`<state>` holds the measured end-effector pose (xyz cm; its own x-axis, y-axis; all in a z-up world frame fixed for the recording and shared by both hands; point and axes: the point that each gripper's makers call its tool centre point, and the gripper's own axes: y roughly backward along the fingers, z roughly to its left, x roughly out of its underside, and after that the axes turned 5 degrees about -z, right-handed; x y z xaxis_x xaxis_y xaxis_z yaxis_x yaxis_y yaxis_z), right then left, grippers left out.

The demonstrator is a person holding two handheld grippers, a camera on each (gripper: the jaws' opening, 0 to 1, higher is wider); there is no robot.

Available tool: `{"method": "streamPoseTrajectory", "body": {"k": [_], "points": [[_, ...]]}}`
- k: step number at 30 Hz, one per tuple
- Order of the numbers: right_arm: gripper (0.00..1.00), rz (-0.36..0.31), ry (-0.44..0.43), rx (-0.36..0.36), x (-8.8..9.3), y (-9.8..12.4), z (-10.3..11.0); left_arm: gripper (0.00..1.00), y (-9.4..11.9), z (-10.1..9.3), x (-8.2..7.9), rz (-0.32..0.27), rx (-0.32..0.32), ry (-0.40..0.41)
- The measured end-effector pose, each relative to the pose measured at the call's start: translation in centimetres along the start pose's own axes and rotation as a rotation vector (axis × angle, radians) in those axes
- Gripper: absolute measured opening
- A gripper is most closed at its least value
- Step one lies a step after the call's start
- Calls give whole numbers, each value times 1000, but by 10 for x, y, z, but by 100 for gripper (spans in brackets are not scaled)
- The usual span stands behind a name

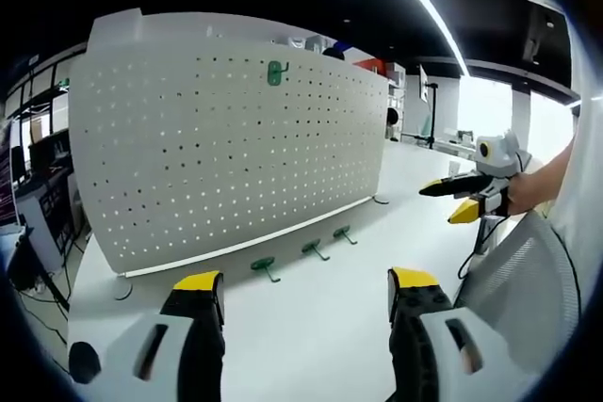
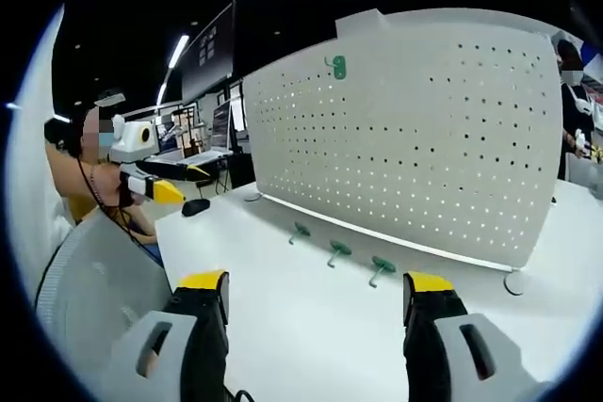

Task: Insert the hook assembly into the mounting plate slot until the hook locks in place.

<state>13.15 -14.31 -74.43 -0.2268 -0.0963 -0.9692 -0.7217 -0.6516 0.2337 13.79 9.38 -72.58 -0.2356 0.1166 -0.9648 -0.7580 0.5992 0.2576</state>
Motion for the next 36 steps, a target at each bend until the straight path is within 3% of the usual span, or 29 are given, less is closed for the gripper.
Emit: {"method": "streamPoseTrajectory", "body": {"k": [11, 36], "points": [[72, 7, 3, -3, 1, 0, 1, 73, -5, 3, 5, 35, 28, -24], [72, 14, -4, 10, 0, 3, 0, 75, -31, 15, 16, 172, 190, -151]]}}
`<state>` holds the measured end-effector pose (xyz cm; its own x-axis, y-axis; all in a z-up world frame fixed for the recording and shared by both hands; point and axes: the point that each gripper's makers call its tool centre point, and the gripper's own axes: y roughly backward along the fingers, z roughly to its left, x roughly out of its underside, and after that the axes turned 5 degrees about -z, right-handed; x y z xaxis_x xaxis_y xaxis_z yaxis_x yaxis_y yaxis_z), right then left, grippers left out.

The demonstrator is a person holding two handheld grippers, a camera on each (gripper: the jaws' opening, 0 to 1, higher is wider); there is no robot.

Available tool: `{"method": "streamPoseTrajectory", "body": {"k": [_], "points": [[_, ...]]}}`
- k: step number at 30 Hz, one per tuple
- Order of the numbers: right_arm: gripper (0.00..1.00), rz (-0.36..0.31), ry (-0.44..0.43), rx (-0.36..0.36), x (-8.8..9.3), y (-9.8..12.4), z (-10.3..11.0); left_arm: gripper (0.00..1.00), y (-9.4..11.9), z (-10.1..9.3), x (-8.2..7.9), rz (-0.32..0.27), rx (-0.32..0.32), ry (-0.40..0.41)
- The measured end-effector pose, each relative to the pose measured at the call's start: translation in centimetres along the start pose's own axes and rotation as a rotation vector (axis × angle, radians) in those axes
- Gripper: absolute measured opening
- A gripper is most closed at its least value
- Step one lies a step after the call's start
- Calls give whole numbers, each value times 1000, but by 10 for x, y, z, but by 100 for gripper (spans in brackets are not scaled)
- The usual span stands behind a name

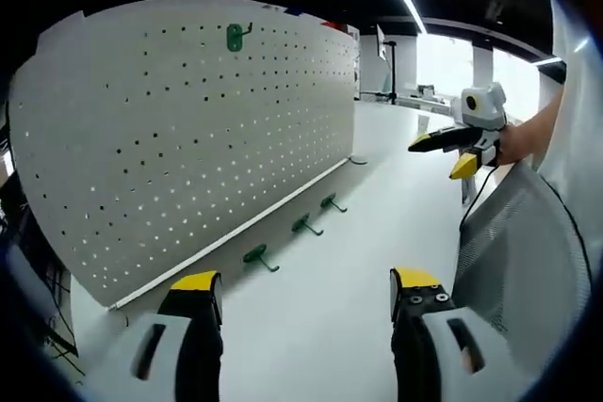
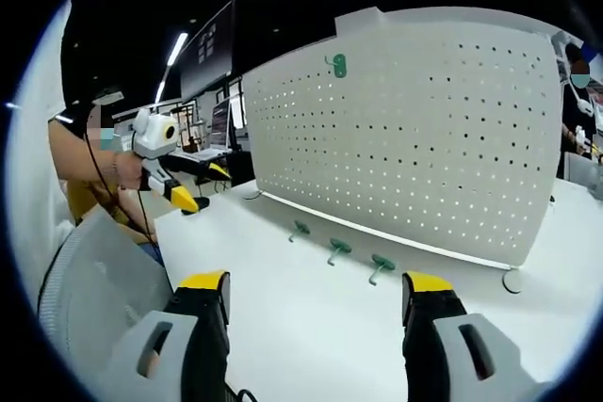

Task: Insert the hook assembly into the mounting plate slot until the hook locks in place.

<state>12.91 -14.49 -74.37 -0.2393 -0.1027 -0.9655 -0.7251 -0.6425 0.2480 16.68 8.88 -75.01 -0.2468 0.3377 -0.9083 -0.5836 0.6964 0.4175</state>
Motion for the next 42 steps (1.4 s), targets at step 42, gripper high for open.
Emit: {"method": "streamPoseTrajectory", "body": {"k": [42], "points": [[65, 56, -10, 49, 9, 5, -8, 74, -56, 40, 21, 218, 176, -182]]}}
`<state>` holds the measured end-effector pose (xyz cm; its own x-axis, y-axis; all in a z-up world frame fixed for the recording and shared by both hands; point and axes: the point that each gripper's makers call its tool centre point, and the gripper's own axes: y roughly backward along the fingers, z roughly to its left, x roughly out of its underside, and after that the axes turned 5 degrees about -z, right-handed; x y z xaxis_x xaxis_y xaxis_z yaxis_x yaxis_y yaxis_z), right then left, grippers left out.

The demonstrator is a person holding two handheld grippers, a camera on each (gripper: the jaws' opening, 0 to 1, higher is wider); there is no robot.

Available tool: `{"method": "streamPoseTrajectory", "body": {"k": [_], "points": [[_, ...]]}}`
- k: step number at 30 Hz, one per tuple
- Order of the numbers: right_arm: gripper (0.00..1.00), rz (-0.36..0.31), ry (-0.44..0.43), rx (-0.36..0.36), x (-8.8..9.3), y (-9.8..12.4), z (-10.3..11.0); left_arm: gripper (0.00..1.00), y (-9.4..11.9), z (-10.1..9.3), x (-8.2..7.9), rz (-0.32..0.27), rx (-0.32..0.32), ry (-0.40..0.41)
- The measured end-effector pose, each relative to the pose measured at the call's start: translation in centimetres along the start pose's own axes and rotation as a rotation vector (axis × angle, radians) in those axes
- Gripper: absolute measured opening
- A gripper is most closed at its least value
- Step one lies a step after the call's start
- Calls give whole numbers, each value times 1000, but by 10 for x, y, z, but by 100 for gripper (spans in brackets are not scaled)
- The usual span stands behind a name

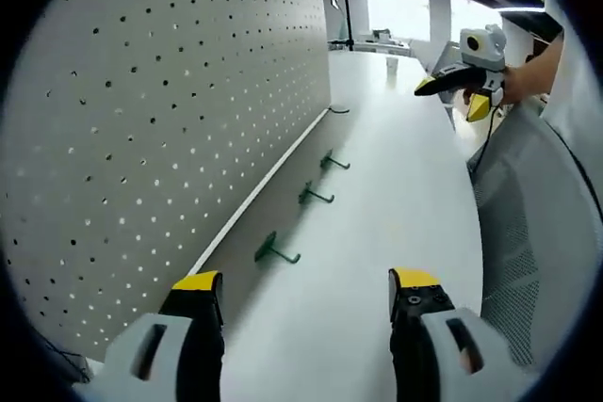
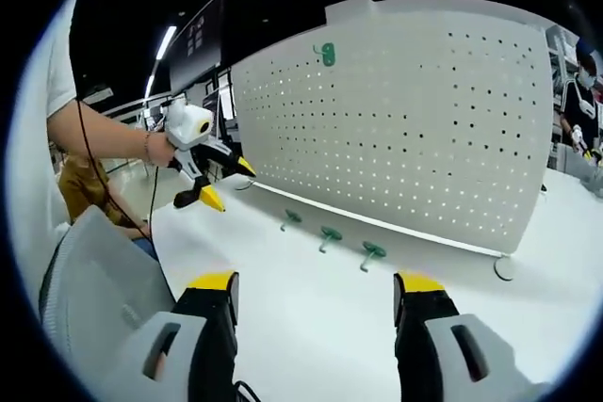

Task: Insert the hook assembly into the mounting plate slot until the hook locks in place.

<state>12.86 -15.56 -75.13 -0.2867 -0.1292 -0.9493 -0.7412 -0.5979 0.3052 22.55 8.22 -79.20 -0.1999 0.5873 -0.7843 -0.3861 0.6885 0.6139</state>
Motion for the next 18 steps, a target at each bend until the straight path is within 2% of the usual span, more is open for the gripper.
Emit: {"method": "streamPoseTrajectory", "body": {"k": [7, 9, 18], "points": [[67, -5, 1, 9, -3, 2, -3, 74, -12, 5, 1, 26, 32, -34], [68, -24, -11, 11, -6, 4, -3, 75, -14, 7, 1, 37, 44, -49], [71, -16, -14, 19, -3, 5, -5, 75, -24, 14, 1, 68, 89, -92]]}}
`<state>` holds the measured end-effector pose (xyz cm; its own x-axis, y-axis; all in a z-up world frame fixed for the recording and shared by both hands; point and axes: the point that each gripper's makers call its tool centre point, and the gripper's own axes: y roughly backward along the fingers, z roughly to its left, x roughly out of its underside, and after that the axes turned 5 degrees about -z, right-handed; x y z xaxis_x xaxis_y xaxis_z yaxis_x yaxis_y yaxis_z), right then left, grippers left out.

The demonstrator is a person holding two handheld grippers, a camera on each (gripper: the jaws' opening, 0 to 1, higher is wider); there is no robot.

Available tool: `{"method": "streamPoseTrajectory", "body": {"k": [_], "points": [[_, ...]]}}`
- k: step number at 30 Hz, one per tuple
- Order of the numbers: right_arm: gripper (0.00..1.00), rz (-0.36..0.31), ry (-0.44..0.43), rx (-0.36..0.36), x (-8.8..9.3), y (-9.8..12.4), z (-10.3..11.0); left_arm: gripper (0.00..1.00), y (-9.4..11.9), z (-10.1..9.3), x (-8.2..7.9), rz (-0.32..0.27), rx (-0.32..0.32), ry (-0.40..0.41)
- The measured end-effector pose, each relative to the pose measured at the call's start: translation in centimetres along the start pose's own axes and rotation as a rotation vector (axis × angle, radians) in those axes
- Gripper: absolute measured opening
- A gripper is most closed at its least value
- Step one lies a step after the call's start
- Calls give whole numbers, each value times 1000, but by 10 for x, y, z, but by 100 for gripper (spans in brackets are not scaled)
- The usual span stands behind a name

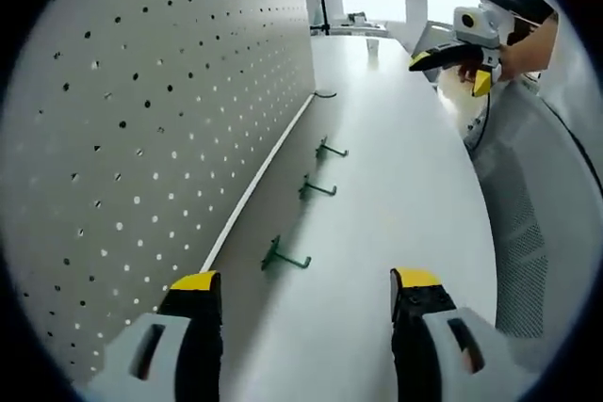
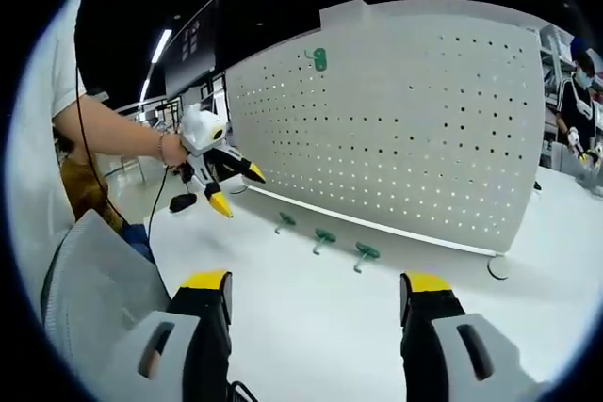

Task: Insert the hook assembly into the mounting plate slot until the hook locks in place.

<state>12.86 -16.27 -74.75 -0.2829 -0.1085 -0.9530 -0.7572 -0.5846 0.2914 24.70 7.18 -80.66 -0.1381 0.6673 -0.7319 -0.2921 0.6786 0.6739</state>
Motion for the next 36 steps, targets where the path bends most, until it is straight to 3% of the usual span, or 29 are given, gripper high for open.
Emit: {"method": "streamPoseTrajectory", "body": {"k": [36], "points": [[70, 3, -42, 10, 2, 2, -2, 73, -45, 4, 21, 136, 166, -78]]}}
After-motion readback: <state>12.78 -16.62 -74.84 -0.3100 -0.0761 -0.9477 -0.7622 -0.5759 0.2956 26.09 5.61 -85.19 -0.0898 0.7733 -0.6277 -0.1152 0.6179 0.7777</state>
